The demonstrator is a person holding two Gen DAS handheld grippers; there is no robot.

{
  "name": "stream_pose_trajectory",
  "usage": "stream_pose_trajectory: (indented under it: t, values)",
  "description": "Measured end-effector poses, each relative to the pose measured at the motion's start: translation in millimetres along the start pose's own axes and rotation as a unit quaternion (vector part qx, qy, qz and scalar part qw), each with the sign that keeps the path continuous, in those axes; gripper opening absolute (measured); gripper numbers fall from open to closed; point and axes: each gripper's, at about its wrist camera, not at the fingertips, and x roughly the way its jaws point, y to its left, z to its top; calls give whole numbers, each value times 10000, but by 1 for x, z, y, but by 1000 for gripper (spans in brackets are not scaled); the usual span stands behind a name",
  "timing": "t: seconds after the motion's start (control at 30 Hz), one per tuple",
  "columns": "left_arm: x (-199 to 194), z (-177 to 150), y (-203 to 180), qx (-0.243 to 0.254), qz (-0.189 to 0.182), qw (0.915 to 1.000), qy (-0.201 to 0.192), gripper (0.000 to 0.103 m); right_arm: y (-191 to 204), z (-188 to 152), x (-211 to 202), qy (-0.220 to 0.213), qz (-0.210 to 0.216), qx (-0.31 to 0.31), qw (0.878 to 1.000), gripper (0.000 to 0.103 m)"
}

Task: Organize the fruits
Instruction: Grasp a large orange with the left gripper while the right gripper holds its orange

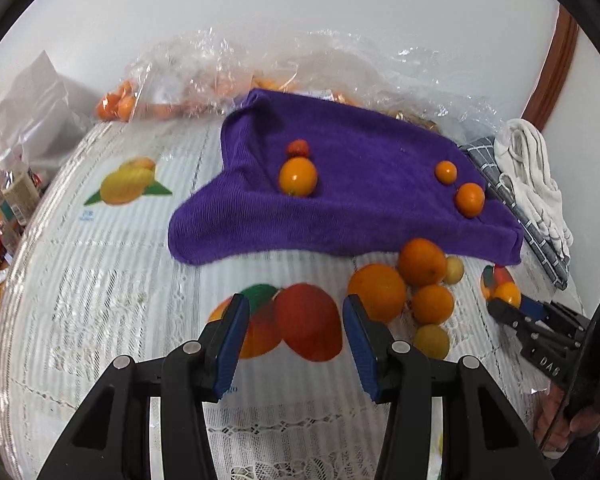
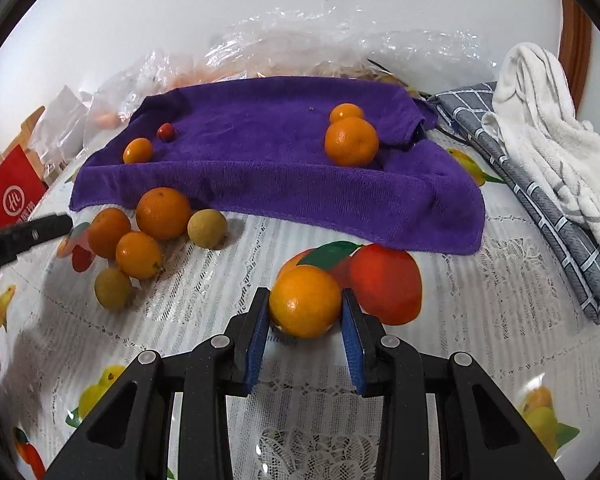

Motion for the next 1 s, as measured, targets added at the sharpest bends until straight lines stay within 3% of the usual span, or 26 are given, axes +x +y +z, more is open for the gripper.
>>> stream_pose_trajectory:
  t: [0.27, 1.0]
  values:
    - [0, -4, 11, -3, 40, 10000, 87, 46, -6, 15, -8, -252, -39, 99, 9996, 35]
    - [4, 0, -10, 11, -622, 9979, 163, 46, -22, 9, 5, -147, 243, 457, 9986, 35]
